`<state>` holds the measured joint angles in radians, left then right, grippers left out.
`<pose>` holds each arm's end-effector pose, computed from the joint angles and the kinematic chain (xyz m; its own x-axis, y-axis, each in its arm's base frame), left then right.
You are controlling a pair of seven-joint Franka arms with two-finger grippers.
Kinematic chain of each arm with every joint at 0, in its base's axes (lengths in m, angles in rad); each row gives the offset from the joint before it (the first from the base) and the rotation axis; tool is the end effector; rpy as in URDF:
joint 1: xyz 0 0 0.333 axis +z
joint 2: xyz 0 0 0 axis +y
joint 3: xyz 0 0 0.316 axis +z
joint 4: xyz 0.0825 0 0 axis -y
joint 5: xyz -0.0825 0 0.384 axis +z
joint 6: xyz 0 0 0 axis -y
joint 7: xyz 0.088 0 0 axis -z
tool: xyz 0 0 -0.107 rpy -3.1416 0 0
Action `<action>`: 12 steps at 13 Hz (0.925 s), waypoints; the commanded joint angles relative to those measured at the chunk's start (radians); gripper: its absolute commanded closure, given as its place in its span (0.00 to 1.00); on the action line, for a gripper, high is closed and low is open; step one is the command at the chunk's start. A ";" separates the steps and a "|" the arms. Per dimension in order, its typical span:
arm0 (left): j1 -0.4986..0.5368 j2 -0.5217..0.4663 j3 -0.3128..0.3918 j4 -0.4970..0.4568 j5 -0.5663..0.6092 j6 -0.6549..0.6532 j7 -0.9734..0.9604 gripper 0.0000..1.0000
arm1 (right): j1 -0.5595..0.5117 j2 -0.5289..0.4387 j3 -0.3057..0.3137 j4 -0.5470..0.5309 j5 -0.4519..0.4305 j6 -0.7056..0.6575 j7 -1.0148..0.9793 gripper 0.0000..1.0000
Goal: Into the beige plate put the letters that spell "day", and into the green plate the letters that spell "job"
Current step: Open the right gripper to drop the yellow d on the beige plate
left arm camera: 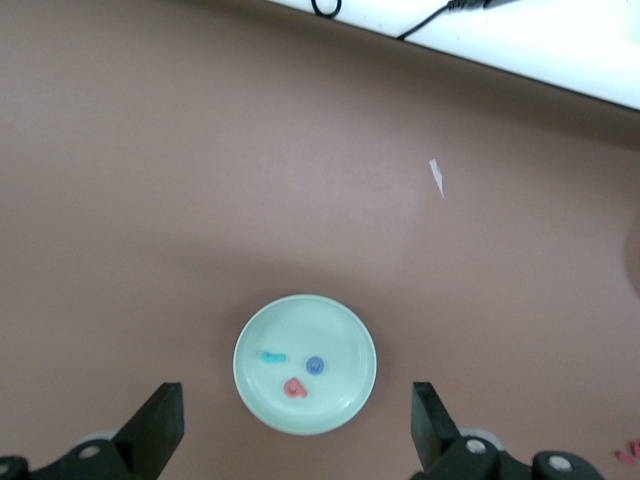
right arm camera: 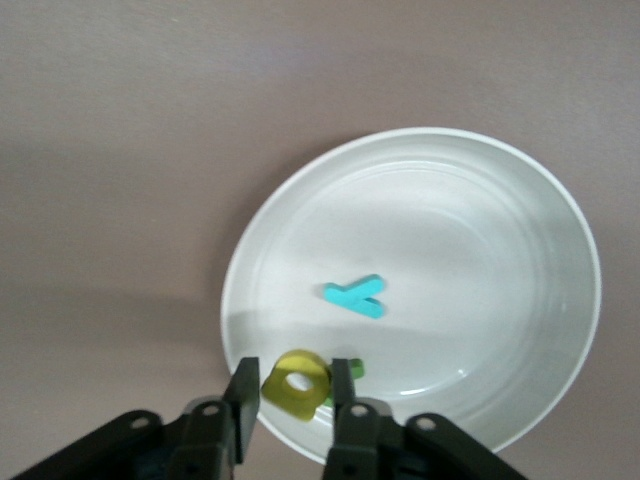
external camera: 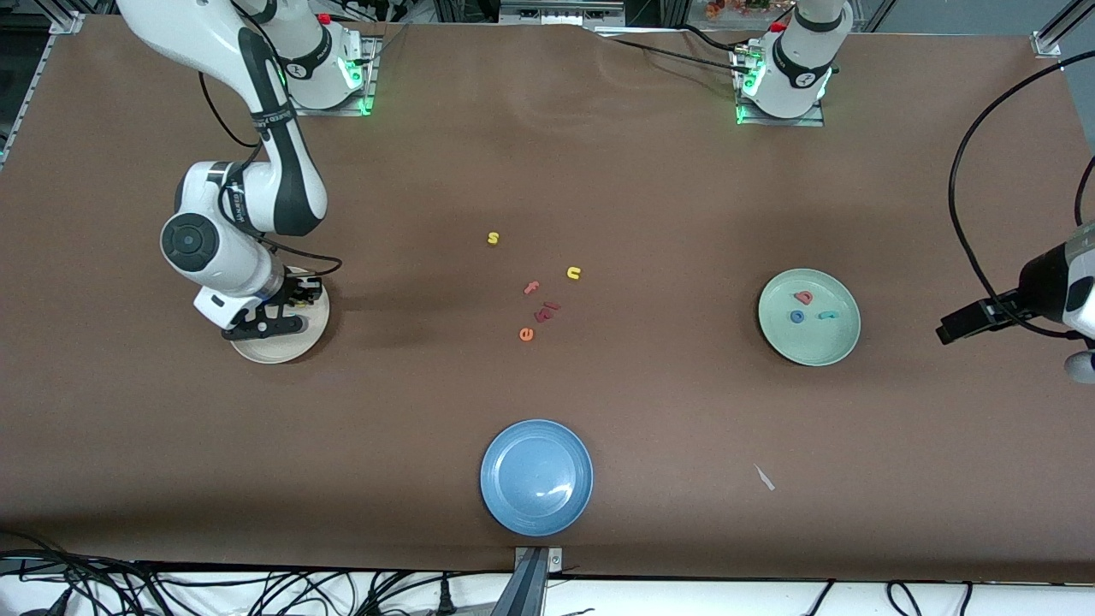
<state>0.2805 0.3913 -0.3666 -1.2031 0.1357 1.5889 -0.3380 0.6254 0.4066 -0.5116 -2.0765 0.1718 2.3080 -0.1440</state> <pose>0.6661 0.0071 0.5721 0.9616 0.2739 0.0166 0.2738 -0.9617 0.0074 0.5698 0.0717 0.2450 0.9811 0.1522 -0.1196 0.1608 -0.9848 0.0655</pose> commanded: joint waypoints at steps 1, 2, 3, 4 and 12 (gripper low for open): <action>-0.026 0.024 0.005 0.048 -0.004 -0.037 0.027 0.00 | -0.003 -0.005 0.004 0.030 0.018 -0.024 0.001 0.00; -0.027 0.023 0.005 0.047 -0.001 -0.038 0.024 0.00 | 0.000 -0.003 0.007 0.056 0.018 -0.060 0.039 0.00; -0.027 0.021 0.005 0.043 -0.001 -0.038 0.021 0.00 | 0.007 -0.003 0.008 0.084 0.018 -0.102 0.073 0.00; -0.026 0.021 0.005 0.045 -0.002 -0.038 0.022 0.00 | 0.017 -0.003 0.008 0.107 0.018 -0.140 0.104 0.00; -0.079 0.011 0.018 0.036 0.007 -0.044 0.018 0.00 | 0.112 -0.014 0.010 0.317 0.018 -0.502 0.357 0.00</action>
<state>0.2493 0.3969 -0.3632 -1.1955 0.1356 1.5739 -0.3282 0.7394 0.3993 -0.4977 -1.8215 0.1745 1.9110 0.1849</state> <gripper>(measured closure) 0.000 0.000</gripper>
